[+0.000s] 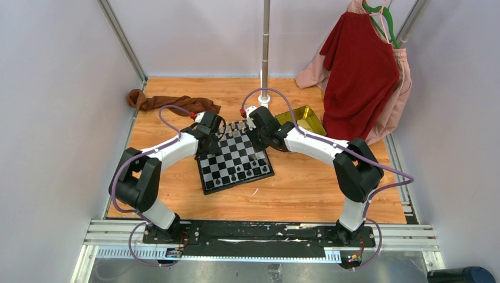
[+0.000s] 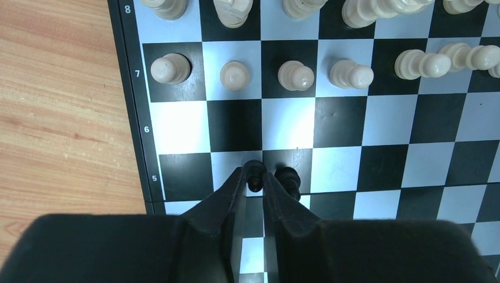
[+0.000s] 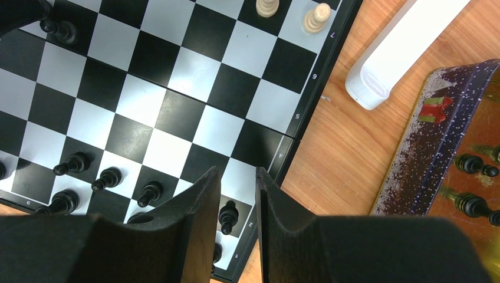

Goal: Set up the chess pieces on the board
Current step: Pick up the chess piece from the chessboard.

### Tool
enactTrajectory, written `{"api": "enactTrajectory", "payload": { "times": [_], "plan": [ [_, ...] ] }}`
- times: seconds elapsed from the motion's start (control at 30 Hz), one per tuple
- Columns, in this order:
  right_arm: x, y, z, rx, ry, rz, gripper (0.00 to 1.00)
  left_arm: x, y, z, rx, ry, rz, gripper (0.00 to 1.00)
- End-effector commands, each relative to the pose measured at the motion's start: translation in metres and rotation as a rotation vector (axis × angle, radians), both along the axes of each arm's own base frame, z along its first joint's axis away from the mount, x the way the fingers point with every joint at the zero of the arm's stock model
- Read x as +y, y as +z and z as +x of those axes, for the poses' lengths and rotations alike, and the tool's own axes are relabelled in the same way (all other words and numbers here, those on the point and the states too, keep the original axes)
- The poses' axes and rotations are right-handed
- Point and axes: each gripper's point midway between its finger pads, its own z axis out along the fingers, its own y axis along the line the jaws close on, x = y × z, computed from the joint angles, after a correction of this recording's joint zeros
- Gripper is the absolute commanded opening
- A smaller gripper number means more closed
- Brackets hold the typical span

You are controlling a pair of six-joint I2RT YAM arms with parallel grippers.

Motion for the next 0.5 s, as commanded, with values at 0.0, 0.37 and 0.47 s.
{"api": "enactTrajectory", "payload": {
  "times": [0.0, 0.37, 0.47],
  "plan": [
    [-0.005, -0.009, 0.000, 0.029, -0.016, -0.009, 0.33, 0.000, 0.001, 0.007, -0.007, 0.000, -0.002, 0.20],
    [-0.005, -0.007, 0.000, 0.029, -0.021, -0.002, 0.33, 0.007, 0.004, -0.004, -0.006, 0.004, 0.010, 0.00],
    [-0.005, -0.006, 0.000, 0.028, -0.022, 0.001, 0.33, 0.011, 0.007, -0.009, -0.015, 0.010, 0.015, 0.00]
  ]
}}
